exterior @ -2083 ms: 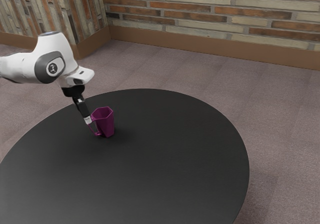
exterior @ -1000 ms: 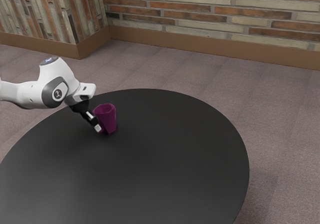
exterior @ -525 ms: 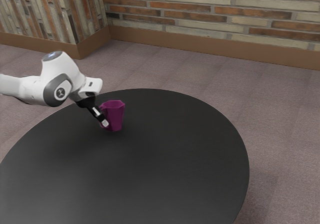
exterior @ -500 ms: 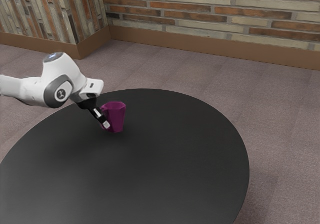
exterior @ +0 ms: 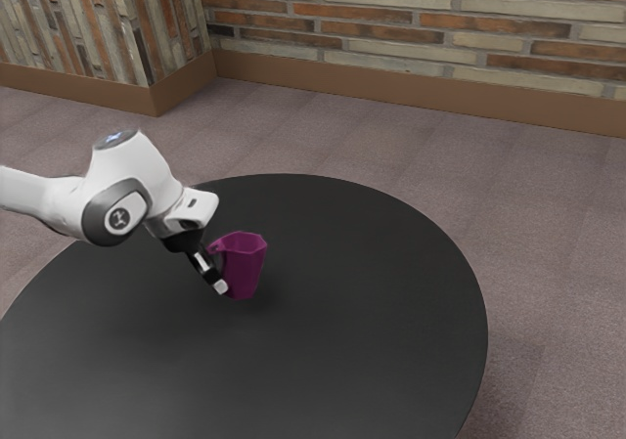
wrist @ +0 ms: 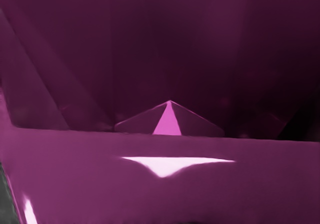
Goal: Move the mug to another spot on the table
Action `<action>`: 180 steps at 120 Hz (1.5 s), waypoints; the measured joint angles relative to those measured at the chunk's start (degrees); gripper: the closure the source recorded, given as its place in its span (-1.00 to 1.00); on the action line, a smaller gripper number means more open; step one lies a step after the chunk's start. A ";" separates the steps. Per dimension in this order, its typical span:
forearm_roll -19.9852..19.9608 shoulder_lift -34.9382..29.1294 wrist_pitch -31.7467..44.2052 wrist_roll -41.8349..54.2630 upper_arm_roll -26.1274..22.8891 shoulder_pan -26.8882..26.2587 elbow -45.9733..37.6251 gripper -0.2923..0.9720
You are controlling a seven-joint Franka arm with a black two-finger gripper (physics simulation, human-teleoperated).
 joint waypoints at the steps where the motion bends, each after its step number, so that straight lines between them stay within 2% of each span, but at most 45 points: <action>1: 0.15 0.05 0.00 -0.02 -0.09 0.15 -0.15 0.71; 13: 1.36 0.30 0.01 -0.23 -3.61 3.53 -2.32 0.71; 24: 1.92 0.36 0.01 -0.41 -4.71 4.48 -3.73 0.70; 53: 2.20 0.54 -0.76 1.34 -4.97 5.09 -4.20 -0.04; 72: 2.83 0.47 -1.71 2.72 -5.27 7.65 -4.20 -0.30; 79: 3.22 0.41 -2.23 3.15 -8.41 10.59 -4.16 -0.36; 100: 3.71 0.49 -4.36 4.12 -21.67 21.72 -3.69 -0.46; 123: 5.02 0.76 -8.65 4.89 -29.89 25.47 2.35 -0.51; 142: 7.01 -0.18 -15.67 5.38 -33.37 25.28 11.19 -0.52; 164: 7.17 -10.79 -24.26 5.99 -34.56 20.52 22.09 -0.53; 180: 3.20 -17.88 -28.90 7.03 -33.77 19.14 28.90 -0.53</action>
